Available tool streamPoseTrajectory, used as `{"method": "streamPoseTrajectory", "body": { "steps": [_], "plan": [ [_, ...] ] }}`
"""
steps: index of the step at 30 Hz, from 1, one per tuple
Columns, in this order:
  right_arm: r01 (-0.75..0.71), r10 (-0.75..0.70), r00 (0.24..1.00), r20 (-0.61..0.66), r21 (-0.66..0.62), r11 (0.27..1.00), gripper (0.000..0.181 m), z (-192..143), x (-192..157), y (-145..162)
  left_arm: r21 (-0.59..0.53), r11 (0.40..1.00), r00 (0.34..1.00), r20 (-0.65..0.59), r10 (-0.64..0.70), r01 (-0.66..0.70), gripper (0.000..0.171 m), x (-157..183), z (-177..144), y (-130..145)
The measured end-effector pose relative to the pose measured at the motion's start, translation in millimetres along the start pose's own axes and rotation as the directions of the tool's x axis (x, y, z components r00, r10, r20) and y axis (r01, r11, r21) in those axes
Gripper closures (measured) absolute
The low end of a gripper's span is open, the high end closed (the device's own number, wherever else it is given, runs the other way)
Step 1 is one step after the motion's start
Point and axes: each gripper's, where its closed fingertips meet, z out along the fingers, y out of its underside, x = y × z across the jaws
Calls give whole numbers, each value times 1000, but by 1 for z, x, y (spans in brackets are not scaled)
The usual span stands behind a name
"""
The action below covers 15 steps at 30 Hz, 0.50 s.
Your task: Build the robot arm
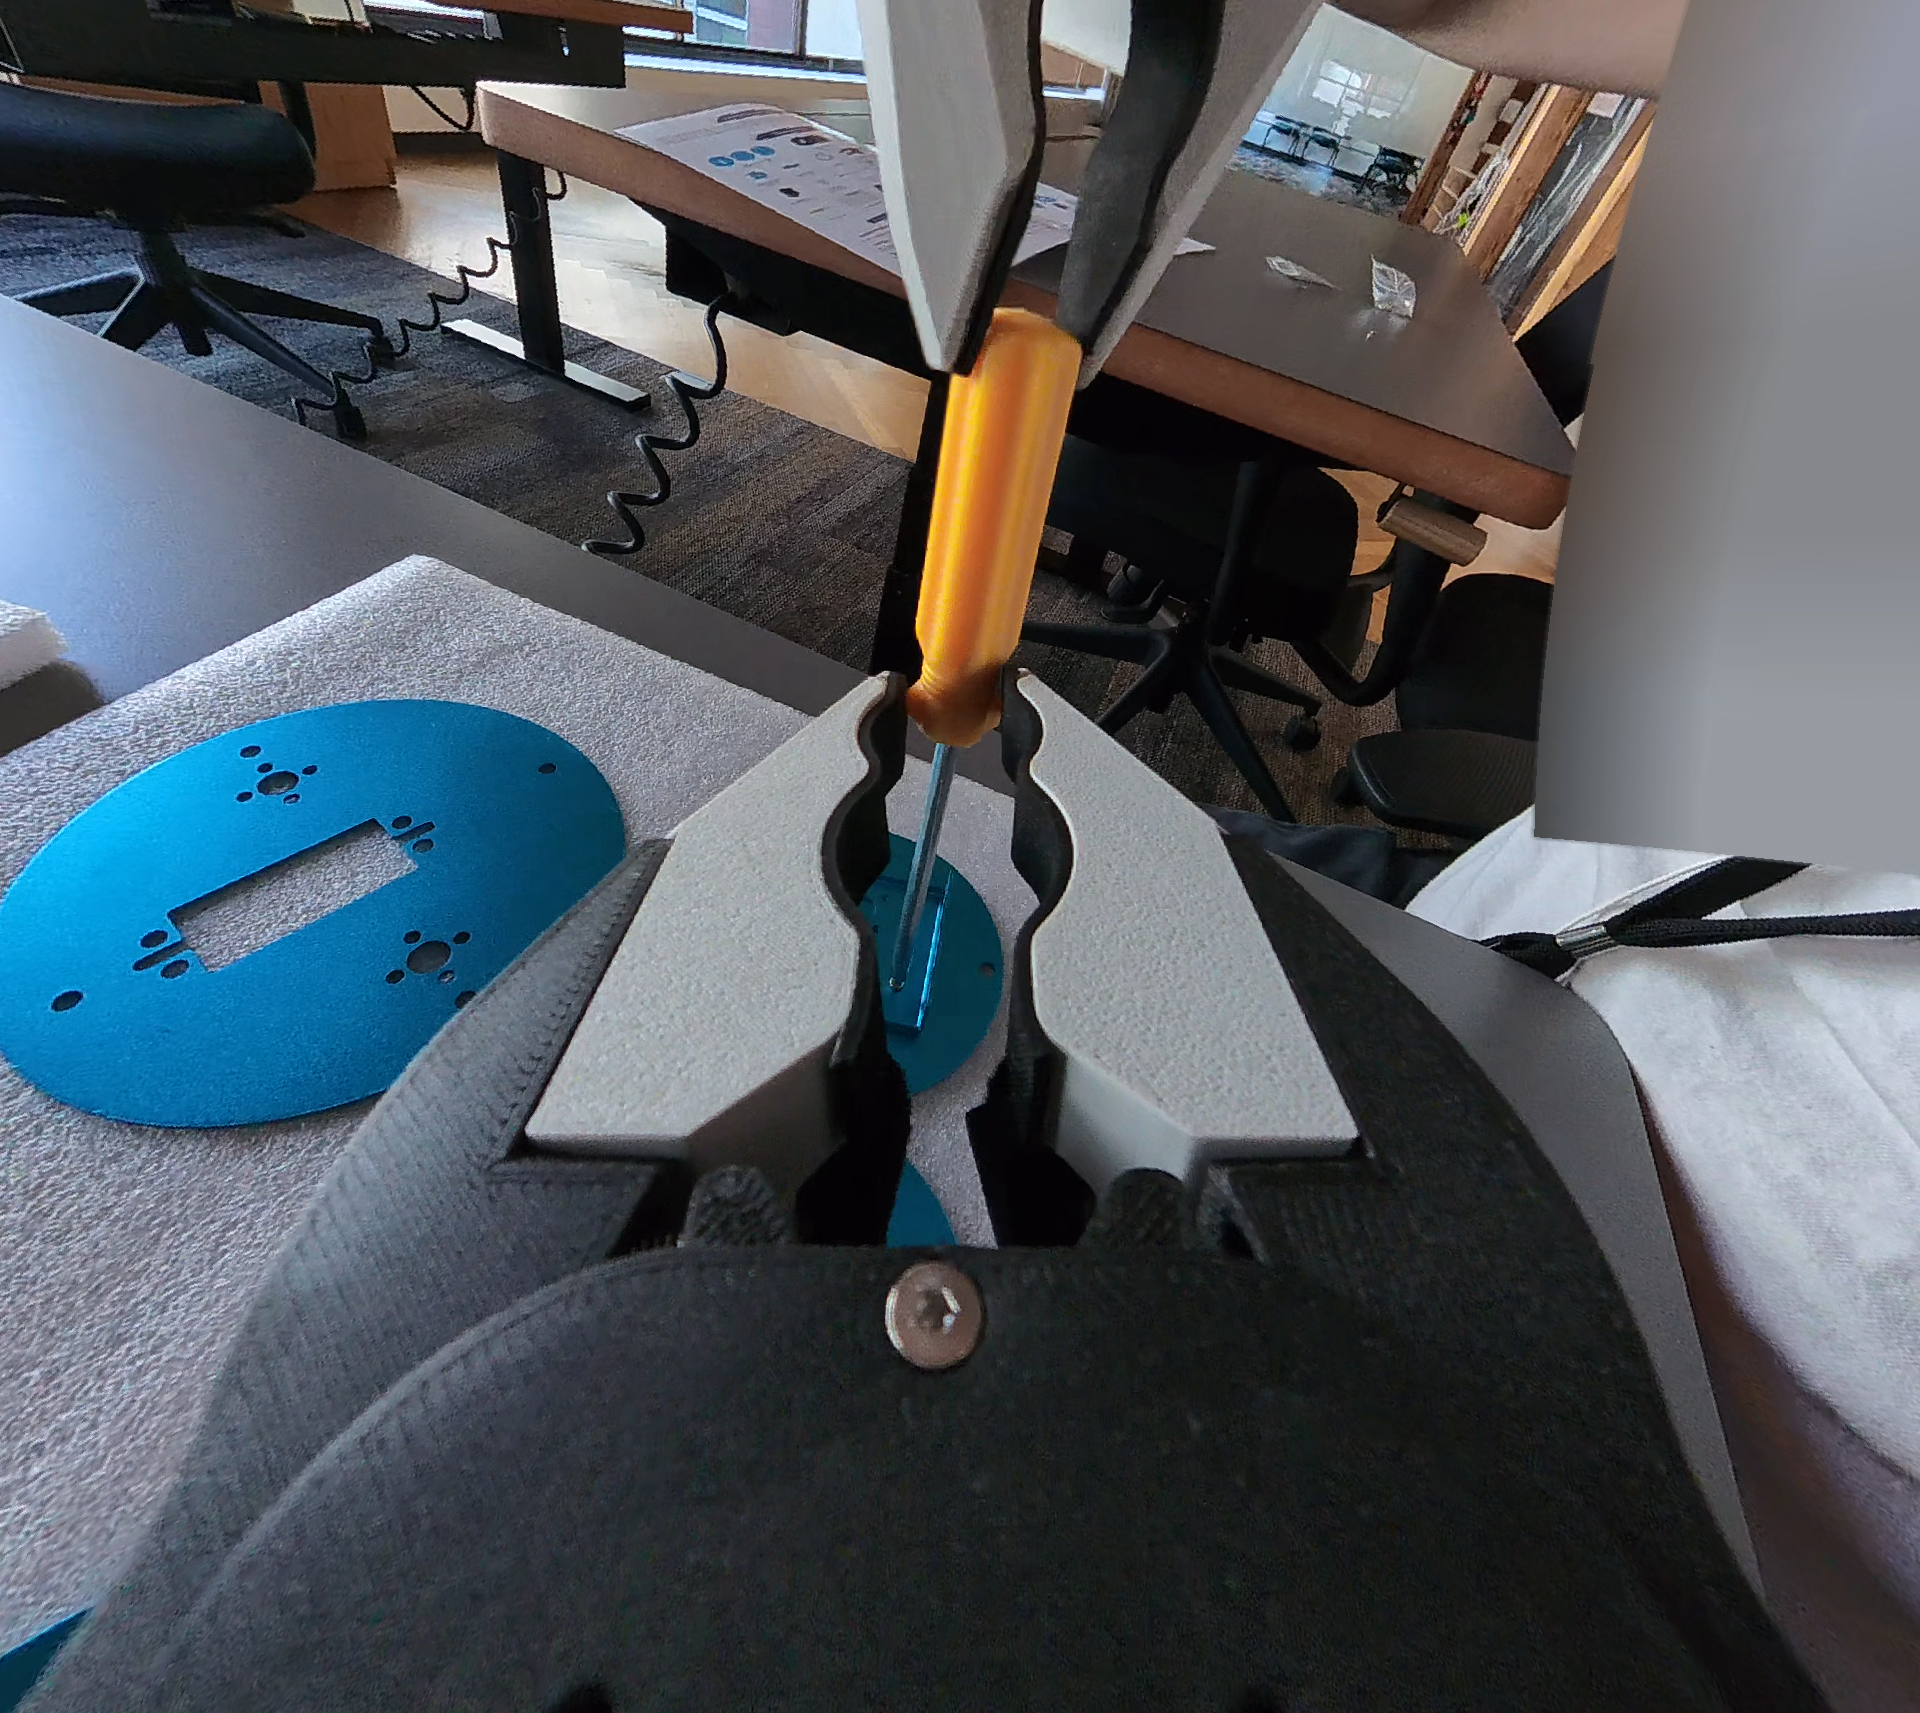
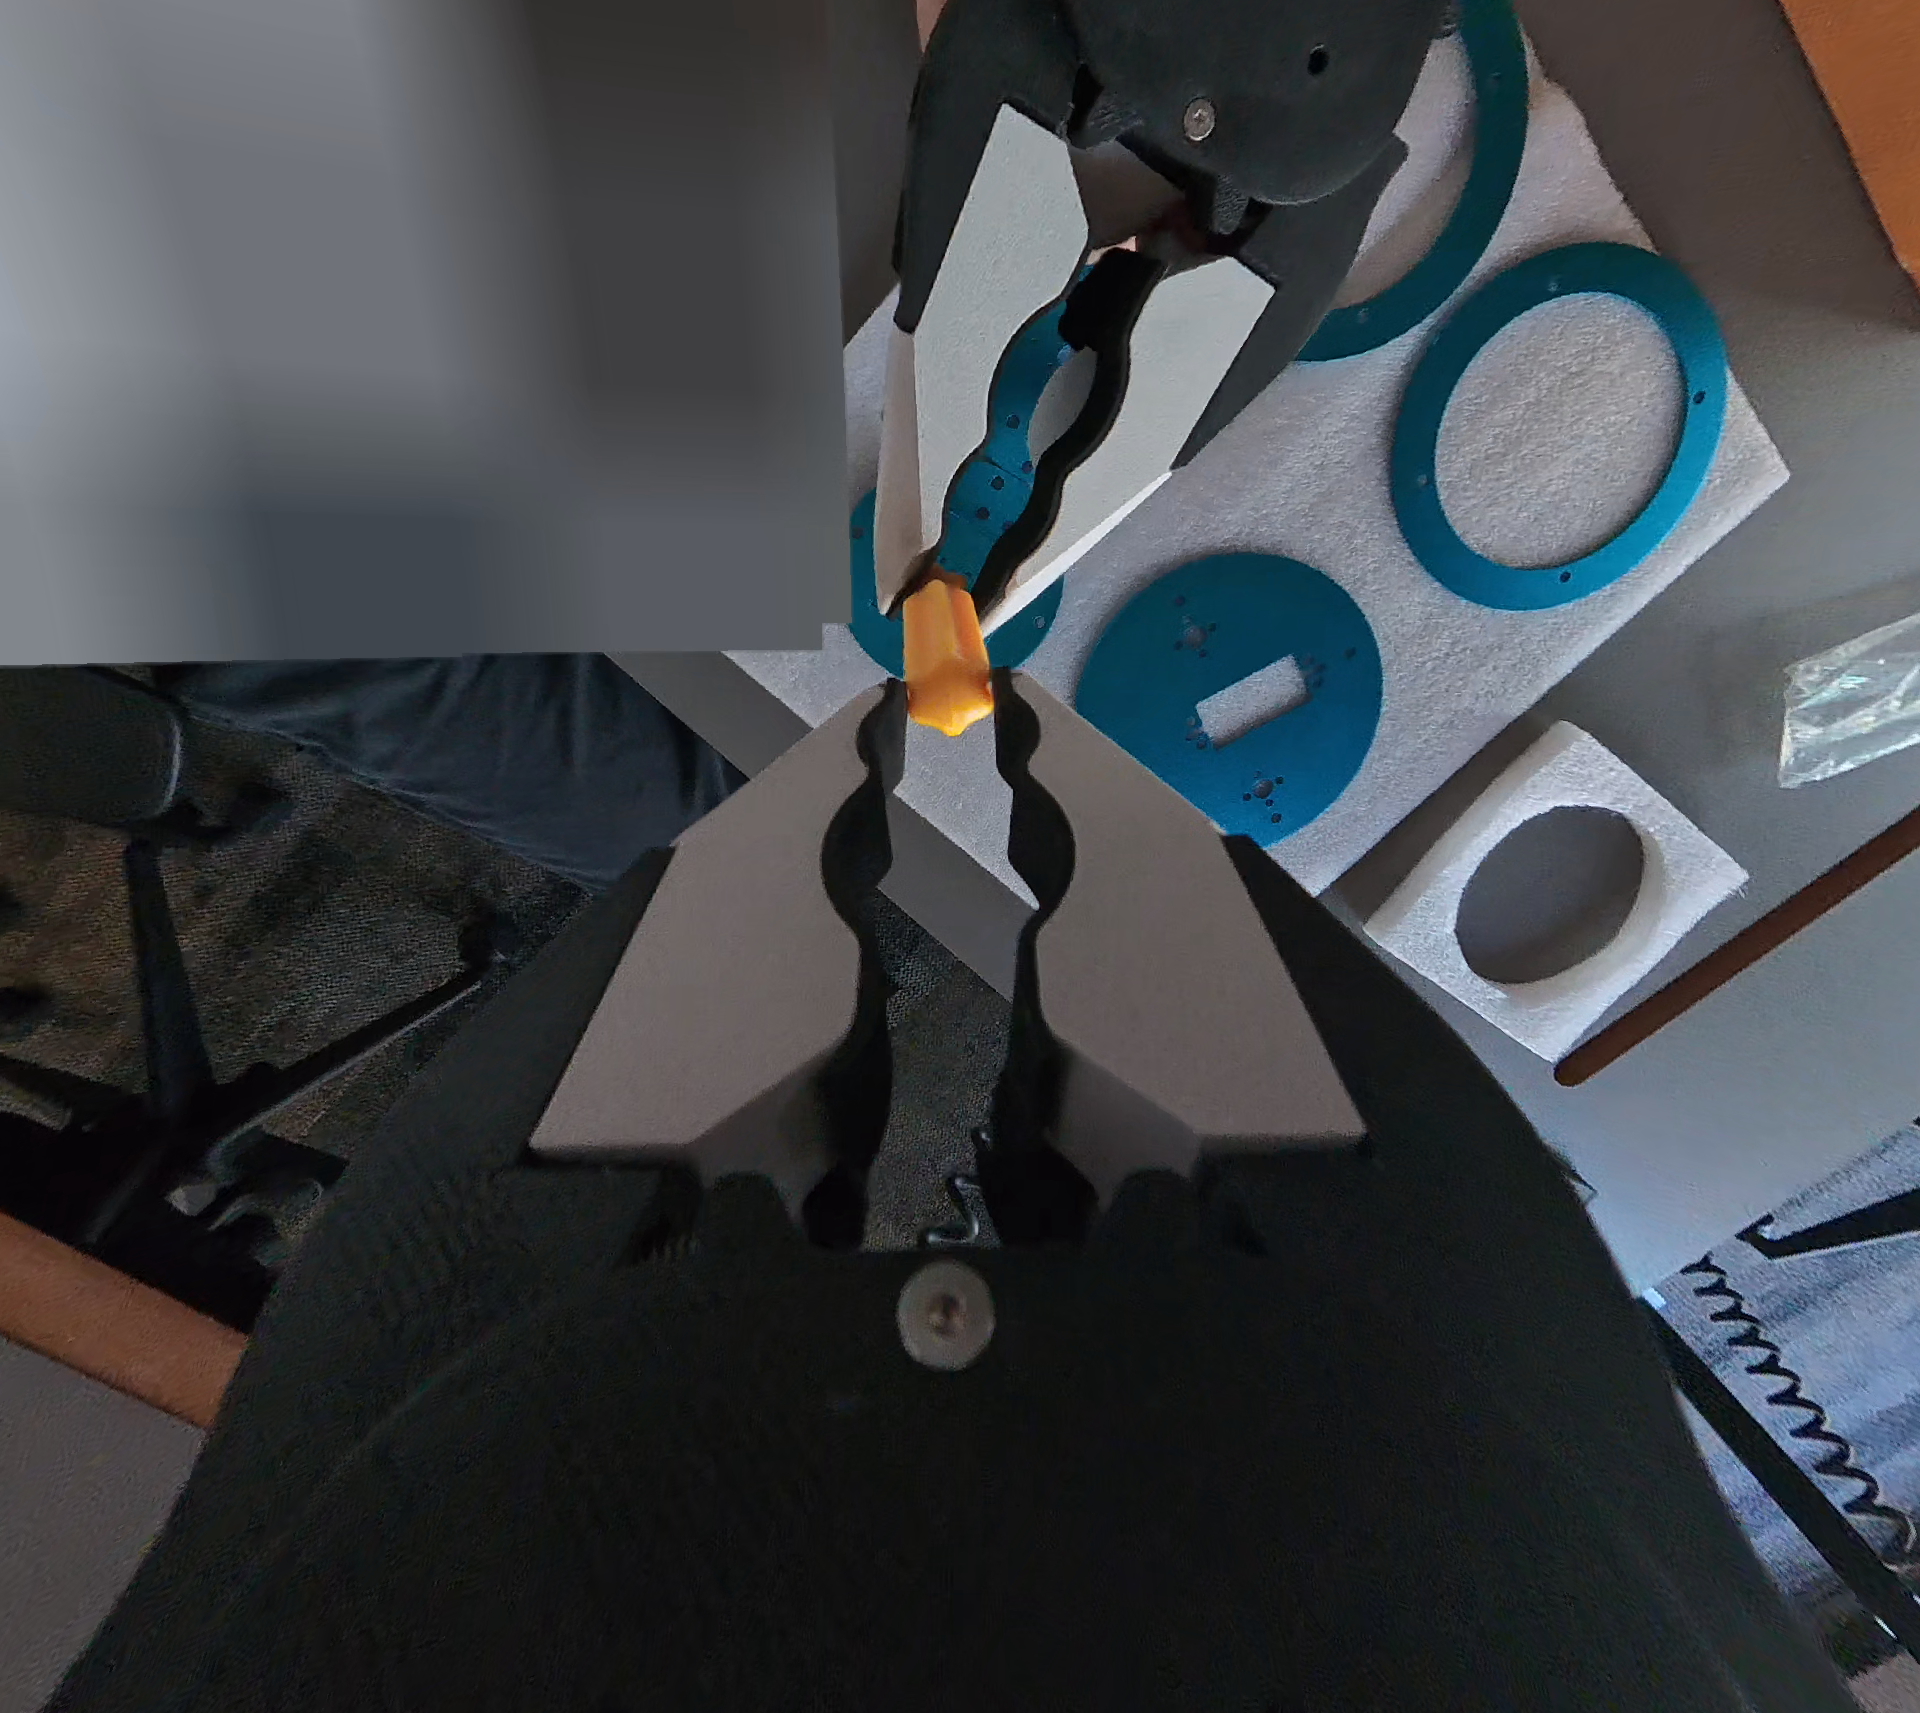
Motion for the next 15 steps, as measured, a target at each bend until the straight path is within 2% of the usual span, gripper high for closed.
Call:
{"method": "streamPoseTrajectory", "body": {
  "steps": [4, 9, 11, 15],
  "plan": [
    [-68, 68, 998, 15, 12, 998, 166, 1, 3, 1, 1, 1000, 1000, 9, 0, 0, 155, -1, -1, 0],
    [-294, 294, 956, 10, -2, 956, 166, 1, 5, 3, 3, 1000, 1000, 19, -6, 6, 156, -3, -1, 0],
    [-424, 423, 906, -17, -3, 906, 166, 1, 7, 4, 1, 1000, 999, 32, 5, -5, 156, -4, -1, 0],
    [-657, 657, 753, -22, 8, 753, 166, 1, 5, 5, -2, 1000, 1000, 24, 6, -6, 155, -3, 0, 0]
  ]
}}
